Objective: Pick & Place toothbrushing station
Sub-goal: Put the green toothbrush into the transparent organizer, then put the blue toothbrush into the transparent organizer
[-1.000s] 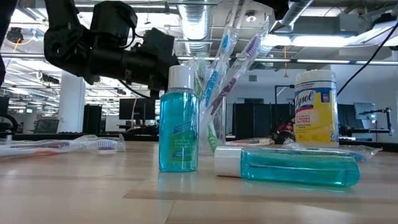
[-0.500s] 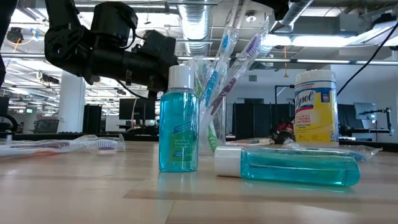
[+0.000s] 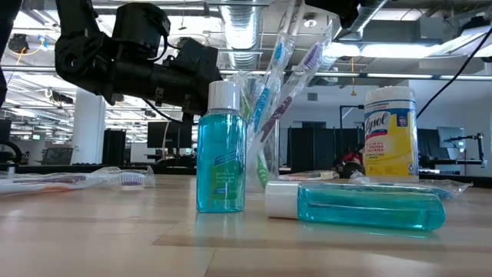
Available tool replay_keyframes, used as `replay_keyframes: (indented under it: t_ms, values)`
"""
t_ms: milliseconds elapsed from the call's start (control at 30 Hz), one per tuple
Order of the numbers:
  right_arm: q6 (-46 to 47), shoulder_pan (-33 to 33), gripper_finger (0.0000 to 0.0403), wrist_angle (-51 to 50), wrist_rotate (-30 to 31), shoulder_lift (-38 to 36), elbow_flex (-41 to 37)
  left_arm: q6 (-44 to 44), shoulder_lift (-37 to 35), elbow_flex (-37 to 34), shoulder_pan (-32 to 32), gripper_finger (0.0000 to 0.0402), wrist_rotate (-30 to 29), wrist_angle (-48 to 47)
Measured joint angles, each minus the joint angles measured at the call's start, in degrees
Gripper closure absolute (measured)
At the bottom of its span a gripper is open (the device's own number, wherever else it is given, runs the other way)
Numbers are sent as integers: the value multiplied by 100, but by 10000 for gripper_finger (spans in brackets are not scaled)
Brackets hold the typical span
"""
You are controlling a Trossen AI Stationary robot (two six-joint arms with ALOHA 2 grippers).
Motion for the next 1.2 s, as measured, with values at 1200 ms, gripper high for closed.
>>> replay_keyframes:
  t_ms: [1200]
  values:
    - [3,0,274,-301,2,0,0,-44,0,0,0,174,-258,33]
